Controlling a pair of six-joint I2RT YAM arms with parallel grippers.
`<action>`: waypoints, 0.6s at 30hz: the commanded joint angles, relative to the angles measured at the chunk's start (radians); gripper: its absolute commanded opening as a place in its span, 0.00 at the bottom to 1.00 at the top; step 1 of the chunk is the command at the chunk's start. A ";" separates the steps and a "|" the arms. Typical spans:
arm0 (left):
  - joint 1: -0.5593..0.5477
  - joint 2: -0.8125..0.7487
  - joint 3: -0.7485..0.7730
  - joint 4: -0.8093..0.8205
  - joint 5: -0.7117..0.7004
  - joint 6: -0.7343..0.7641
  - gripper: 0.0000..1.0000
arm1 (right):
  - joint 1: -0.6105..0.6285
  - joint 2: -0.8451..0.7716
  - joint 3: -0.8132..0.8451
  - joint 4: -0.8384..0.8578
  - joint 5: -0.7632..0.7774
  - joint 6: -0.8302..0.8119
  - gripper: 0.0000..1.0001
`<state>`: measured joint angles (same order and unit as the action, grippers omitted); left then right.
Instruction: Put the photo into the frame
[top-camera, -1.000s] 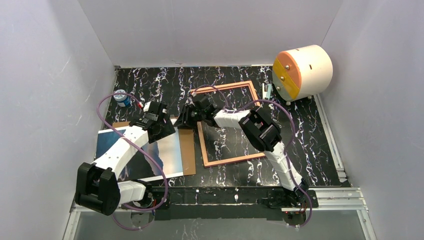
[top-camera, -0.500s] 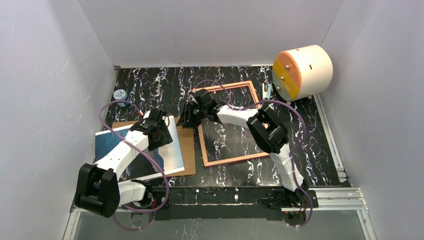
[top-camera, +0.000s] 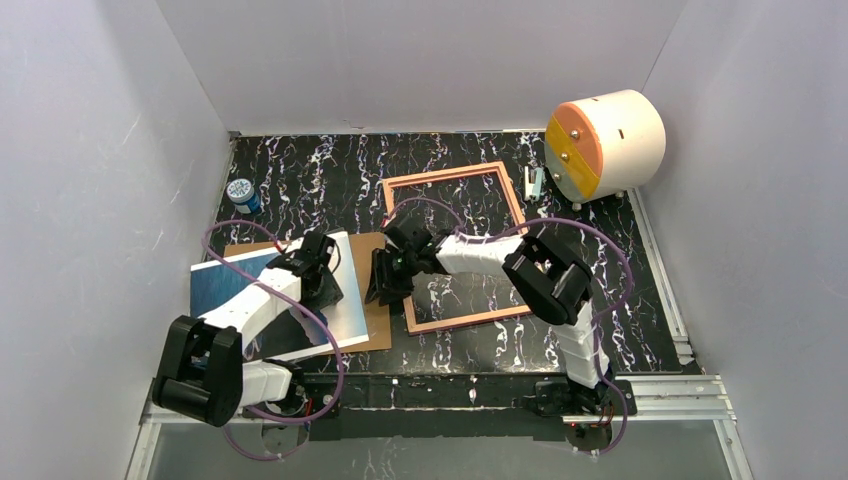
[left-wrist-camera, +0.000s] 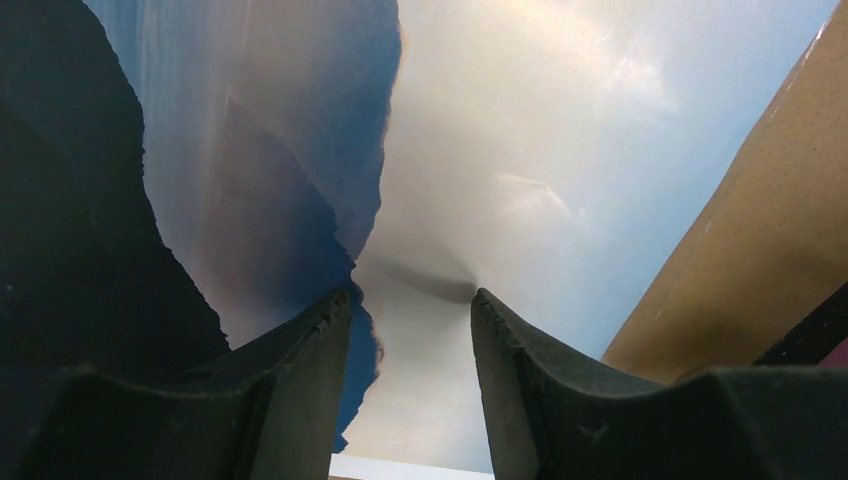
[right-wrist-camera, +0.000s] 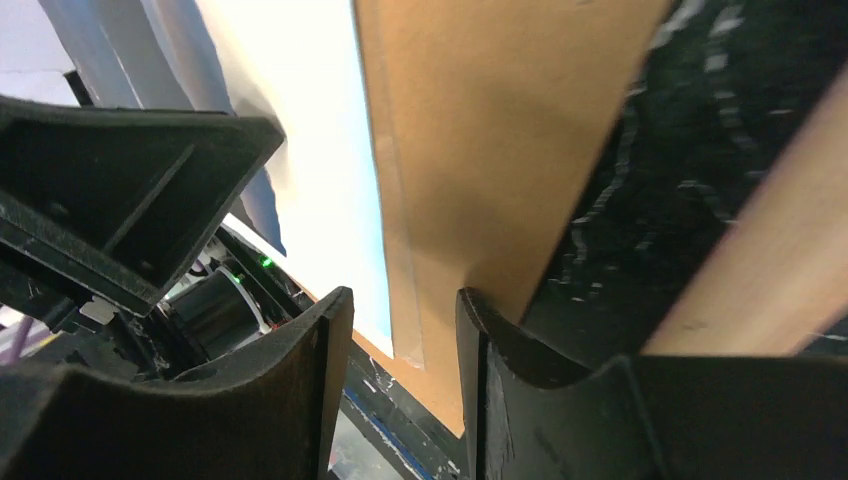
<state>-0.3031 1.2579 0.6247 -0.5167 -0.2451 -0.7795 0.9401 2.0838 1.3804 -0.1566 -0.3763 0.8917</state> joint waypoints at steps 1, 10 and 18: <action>0.004 0.011 -0.062 0.031 0.042 -0.033 0.45 | 0.049 -0.022 -0.015 -0.012 -0.005 0.010 0.51; 0.004 0.012 -0.124 0.043 0.055 -0.069 0.42 | 0.116 0.011 -0.012 0.005 -0.012 0.087 0.51; 0.004 0.054 -0.189 0.114 0.109 -0.099 0.39 | 0.117 -0.096 -0.183 0.326 -0.106 0.201 0.57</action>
<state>-0.3016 1.2194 0.5606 -0.4274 -0.2424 -0.8246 1.0435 2.0487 1.2675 -0.0067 -0.4301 1.0237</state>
